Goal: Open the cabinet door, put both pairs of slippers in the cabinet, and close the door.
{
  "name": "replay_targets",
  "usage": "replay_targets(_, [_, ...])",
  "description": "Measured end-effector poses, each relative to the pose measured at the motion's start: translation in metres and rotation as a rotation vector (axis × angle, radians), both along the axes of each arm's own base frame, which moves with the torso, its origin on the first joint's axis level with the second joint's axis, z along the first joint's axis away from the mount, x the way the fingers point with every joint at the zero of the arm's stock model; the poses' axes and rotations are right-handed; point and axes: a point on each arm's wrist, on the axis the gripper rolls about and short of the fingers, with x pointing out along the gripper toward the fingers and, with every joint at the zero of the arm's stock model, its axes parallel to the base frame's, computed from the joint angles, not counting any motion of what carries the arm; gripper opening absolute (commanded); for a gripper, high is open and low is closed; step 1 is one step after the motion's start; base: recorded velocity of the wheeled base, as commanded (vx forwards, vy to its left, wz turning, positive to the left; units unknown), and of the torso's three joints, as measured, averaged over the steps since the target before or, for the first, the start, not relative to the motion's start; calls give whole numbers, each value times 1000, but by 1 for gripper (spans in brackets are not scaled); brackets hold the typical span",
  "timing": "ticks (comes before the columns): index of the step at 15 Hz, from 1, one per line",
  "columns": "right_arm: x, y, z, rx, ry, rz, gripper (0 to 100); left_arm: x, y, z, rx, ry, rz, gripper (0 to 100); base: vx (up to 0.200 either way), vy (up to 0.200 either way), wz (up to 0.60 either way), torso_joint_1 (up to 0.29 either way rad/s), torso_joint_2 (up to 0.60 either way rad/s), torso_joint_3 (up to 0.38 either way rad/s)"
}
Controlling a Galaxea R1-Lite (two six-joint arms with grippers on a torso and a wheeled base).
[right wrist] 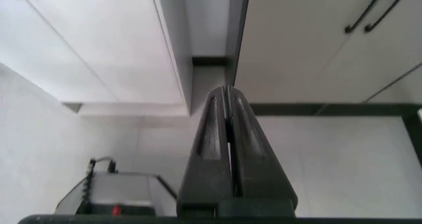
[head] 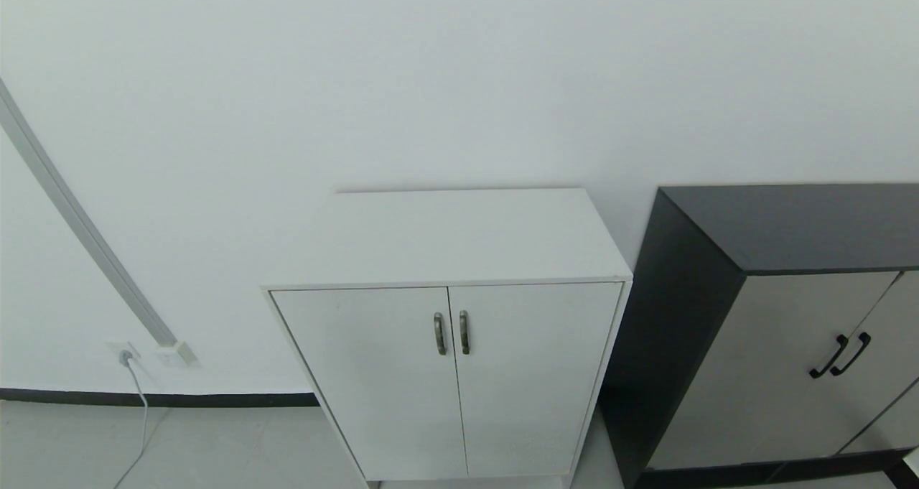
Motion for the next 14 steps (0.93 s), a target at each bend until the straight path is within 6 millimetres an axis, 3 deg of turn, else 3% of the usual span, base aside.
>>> replay_targets(14, [-29, 1, -6, 2, -293, 84, 0, 0, 0, 0, 0, 0, -1, 0, 0, 0, 0, 0, 0, 0])
